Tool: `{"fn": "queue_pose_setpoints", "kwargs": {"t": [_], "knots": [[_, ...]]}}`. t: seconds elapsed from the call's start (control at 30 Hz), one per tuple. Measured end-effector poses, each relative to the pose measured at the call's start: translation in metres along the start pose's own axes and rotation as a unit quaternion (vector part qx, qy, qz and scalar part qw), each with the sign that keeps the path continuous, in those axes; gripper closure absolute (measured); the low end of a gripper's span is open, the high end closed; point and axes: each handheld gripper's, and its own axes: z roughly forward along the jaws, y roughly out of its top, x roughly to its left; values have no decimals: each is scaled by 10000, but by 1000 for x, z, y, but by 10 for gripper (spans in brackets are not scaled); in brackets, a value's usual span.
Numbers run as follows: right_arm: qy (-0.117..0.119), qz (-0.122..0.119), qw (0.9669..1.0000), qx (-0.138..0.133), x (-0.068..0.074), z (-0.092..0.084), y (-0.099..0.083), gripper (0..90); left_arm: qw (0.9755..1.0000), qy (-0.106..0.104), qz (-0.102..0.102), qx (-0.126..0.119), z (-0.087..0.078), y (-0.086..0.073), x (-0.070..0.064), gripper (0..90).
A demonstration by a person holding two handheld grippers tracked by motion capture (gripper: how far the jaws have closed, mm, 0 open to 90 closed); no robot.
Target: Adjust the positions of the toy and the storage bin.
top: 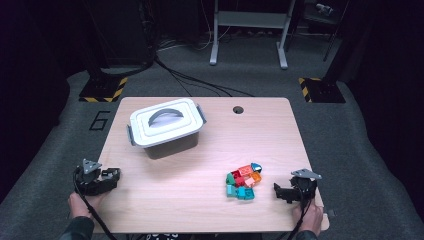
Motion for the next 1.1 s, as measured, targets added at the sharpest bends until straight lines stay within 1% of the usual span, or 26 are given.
{"fn": "queue_pose_setpoints", "kwargs": {"t": [0.03, 0.1, 0.13, 0.2, 0.23, 0.27, 0.3, 0.37, 0.43, 0.47, 0.5, 0.57, 0.7, 0.73, 0.83, 0.9, 0.93, 1.0, 1.07, 1.1], "knots": [[0, 1, 10000, 1, 0, 0, 0, 0, 10000, -25, 2, 19, -2, 1, 0, 232], [0, 1, 10000, 1, 0, 0, 0, 0, 10000, -61, -3, -50, -6, 5, -1, 203], [0, 1, 10000, 0, 0, 0, 0, 0, 9999, -82, -38, -86, -7, 6, -2, 203], [1, 1, 10000, 2, 0, 0, 0, 0, 9998, -126, 79, -109, -11, 12, -3, 189], [0, 2, 10000, 0, 0, 0, 0, 0, 9997, -157, 49, -188, -12, 14, -6, 181], [0, -1, 10000, 1, 0, 0, 0, 0, 9995, -191, 105, -215, -14, 17, -7, 170], [0, 1, 10000, 1, 0, 0, 0, 0, 9994, -223, 97, -252, -15, 20, -9, 167], [0, -1, 10000, 0, 0, 0, 0, 0, 9989, -285, 177, -320, -17, 26, -14, 159], [0, -2, 10000, 1, 0, 0, 0, 0, 9985, -360, 288, -279, -20, 33, -17, 154], [0, -1, 10000, -1, 0, 0, 0, 0, 9983, -359, 286, -367, -20, 35, -19, 152], [0, 1, 10000, -1, 0, 0, 0, 0, 9981, -411, 317, -317, -21, 38, -19, 151], [0, 0, 10000, 0, 0, 0, 0, 0, 9977, -440, 350, -382, -21, 44, -22, 150], [-1, -1, 10000, 0, 0, 0, 0, 0, 9970, -521, 405, -410, -23, 54, -26, 148], [0, 0, 10000, 0, 0, 0, 0, 0, 9968, -528, 410, -448, -22, 56, -27, 148], [0, 0, 10000, 0, 0, 0, 0, 0, 9963, -565, 505, -418, -23, 66, -28, 148], [0, 0, 10000, 0, 0, 0, 0, 0, 9958, -556, 520, -517, -22, 72, -30, 149], [0, -1, 10000, -1, 0, 0, 0, 0, 9956, -586, 542, -482, -23, 74, -30, 149], [0, 0, 10000, 0, 0, 0, 0, 0, 9952, -609, 511, -563, -22, 78, -30, 151], [0, 0, 10000, -1, 0, 0, 0, 0, 9949, -653, 507, -574, -21, 83, -31, 153], [0, -1, 10000, 0, 0, 0, 0, 0, 9948, -648, 549, -557, -20, 86, -31, 155]]}}
